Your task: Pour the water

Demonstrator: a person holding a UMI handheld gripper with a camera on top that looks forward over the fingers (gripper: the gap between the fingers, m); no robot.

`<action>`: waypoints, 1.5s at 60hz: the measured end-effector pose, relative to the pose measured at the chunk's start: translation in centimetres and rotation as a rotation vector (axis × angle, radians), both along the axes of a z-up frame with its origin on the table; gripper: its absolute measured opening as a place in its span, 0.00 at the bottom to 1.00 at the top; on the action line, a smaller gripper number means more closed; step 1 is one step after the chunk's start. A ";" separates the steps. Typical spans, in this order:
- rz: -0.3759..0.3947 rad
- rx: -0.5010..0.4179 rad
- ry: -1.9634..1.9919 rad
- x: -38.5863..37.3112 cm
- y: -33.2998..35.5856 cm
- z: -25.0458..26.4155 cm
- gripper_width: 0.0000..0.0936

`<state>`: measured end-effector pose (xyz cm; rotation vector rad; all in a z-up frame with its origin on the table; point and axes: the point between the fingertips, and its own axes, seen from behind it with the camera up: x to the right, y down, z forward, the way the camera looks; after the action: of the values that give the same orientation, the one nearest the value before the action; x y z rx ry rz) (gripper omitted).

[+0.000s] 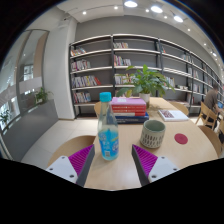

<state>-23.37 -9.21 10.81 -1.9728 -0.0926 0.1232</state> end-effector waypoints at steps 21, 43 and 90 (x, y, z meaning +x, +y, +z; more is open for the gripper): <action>0.008 0.063 -0.016 -3.6 11.1 -0.9 0.81; 0.044 0.193 0.059 -4.1 13.4 -0.2 0.39; -0.353 -0.170 1.724 1.0 19.1 6.2 0.38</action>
<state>-22.39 9.88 17.05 -1.4067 1.3689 1.5195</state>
